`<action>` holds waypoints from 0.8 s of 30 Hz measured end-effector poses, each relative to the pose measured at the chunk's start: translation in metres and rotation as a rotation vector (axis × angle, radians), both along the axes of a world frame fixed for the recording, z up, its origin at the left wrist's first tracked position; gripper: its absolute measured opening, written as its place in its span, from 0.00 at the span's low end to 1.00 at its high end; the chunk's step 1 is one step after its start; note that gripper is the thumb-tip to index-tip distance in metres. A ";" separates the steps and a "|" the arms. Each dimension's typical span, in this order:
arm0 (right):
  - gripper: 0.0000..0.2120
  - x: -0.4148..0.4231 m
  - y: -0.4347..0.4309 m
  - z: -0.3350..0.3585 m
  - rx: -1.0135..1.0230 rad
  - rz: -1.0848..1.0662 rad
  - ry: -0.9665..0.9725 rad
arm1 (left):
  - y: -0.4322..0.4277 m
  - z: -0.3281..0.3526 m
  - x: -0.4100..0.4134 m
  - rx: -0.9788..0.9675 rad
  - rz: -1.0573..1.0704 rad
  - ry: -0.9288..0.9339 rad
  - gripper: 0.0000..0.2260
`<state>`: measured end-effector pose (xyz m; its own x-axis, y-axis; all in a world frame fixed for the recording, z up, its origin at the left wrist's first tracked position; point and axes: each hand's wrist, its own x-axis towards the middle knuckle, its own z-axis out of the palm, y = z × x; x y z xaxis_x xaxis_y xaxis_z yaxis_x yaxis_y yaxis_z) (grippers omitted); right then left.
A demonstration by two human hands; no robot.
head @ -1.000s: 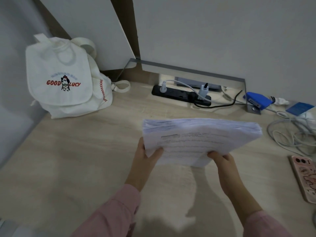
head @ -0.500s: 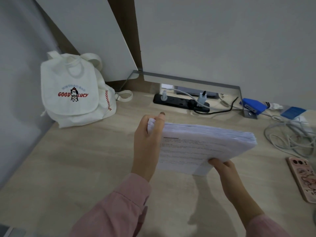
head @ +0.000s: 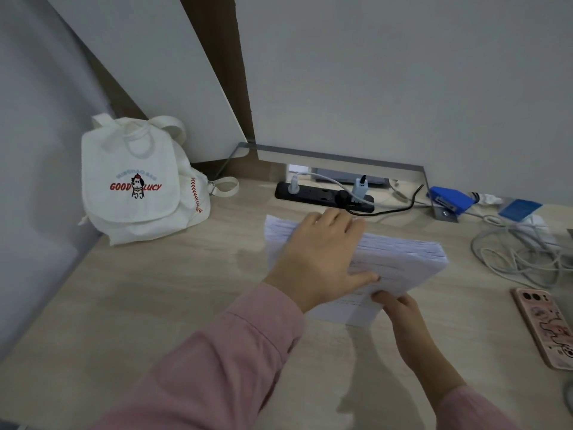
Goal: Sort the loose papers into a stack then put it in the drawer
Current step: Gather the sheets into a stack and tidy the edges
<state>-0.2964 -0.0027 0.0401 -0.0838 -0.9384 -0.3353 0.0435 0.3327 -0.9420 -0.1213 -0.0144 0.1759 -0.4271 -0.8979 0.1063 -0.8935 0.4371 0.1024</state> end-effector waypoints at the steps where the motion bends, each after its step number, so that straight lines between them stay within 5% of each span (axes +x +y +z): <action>1: 0.13 -0.001 0.000 0.000 0.003 -0.004 -0.004 | -0.004 -0.001 -0.001 0.000 -0.008 -0.029 0.26; 5: 0.13 -0.007 0.002 -0.003 0.024 0.077 0.032 | -0.007 0.000 0.002 0.028 -0.104 0.029 0.10; 9: 0.11 -0.021 0.004 -0.002 0.099 0.257 0.116 | 0.004 0.001 0.023 0.003 -0.095 0.248 0.09; 12: 0.20 -0.044 0.000 0.002 0.121 0.277 0.220 | 0.012 0.002 0.051 -0.011 0.065 0.469 0.07; 15: 0.33 -0.064 -0.011 0.004 0.099 0.228 0.082 | 0.018 -0.010 0.077 0.122 0.250 0.719 0.06; 18: 0.19 -0.058 -0.021 0.011 0.068 0.203 -0.190 | 0.027 -0.033 0.088 0.225 0.444 1.099 0.07; 24: 0.15 -0.025 -0.029 0.019 -0.140 0.160 -0.225 | 0.042 -0.080 0.112 0.299 0.637 1.430 0.06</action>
